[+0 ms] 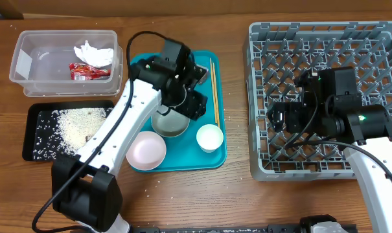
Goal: Sort waste into correct bins and load items into the dishwasher
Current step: 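Set the grey bowl back on the teal tray and release, then grasp the white paper cup with the left gripper and lift it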
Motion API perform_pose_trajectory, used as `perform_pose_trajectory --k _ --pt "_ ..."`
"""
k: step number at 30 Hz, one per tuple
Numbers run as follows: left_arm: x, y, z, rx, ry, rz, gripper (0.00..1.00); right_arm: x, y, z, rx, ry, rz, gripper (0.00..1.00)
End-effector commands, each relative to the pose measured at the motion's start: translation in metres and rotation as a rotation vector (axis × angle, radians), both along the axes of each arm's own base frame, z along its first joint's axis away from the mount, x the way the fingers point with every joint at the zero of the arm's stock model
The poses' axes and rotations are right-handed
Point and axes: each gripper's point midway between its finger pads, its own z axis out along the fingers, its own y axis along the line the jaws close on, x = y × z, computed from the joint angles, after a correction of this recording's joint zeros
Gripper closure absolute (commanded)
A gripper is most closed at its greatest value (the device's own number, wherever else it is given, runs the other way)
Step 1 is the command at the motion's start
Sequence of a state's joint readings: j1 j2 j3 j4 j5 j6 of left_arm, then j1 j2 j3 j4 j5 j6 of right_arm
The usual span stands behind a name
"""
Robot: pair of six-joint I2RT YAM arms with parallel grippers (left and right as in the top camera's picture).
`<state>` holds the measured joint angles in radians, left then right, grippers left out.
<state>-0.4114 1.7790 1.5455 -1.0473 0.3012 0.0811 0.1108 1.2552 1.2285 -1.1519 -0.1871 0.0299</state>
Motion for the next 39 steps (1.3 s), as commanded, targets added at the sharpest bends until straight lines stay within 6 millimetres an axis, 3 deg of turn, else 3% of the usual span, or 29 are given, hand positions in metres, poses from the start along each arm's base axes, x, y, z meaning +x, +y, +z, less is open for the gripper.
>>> perform_pose_trajectory --k 1,4,9,12,16,19,22,26,29,30,33,39 --pt "-0.023 -0.016 -0.009 0.007 0.054 -0.098 0.32 0.004 0.001 0.008 0.011 -0.024 0.0 0.0" --pt "-0.041 -0.021 -0.052 0.094 0.152 -0.156 0.35 0.004 0.001 0.008 0.011 -0.024 0.0 0.0" --pt "-0.043 -0.02 -0.083 0.152 0.207 -0.185 0.44 0.002 0.001 0.007 0.01 -0.017 0.0 0.0" --pt "-0.043 -0.02 -0.093 0.162 0.227 -0.185 0.57 0.002 0.001 0.007 0.01 -0.017 0.0 0.0" --pt "-0.042 -0.021 -0.095 0.16 0.23 -0.17 0.95 0.002 0.001 0.007 0.011 -0.017 0.0 0.0" --pt "-0.039 -0.023 -0.091 0.15 0.234 -0.135 0.96 0.002 0.001 0.007 0.015 -0.015 -0.005 0.0" --pt "-0.037 -0.032 -0.07 0.058 0.266 -0.123 0.96 0.001 0.015 0.012 0.098 -0.012 0.015 0.0" --pt "-0.03 -0.042 -0.022 -0.147 0.292 -0.123 0.96 0.002 0.044 0.028 0.265 -0.04 0.105 0.0" --pt "-0.027 -0.053 0.033 -0.434 0.306 -0.171 0.96 0.003 0.072 0.051 0.433 -0.088 0.21 0.0" --pt "-0.028 -0.058 0.069 -0.632 0.31 -0.204 0.96 0.003 0.08 0.06 0.484 -0.11 0.249 0.0" --pt "-0.025 -0.05 0.126 -0.939 0.295 -0.232 0.96 0.005 0.096 0.082 0.588 -0.181 0.34 0.0" --pt "-0.023 -0.036 0.157 -1.123 0.3 -0.22 0.96 0.005 0.112 0.116 0.707 -0.3 0.487 0.0"
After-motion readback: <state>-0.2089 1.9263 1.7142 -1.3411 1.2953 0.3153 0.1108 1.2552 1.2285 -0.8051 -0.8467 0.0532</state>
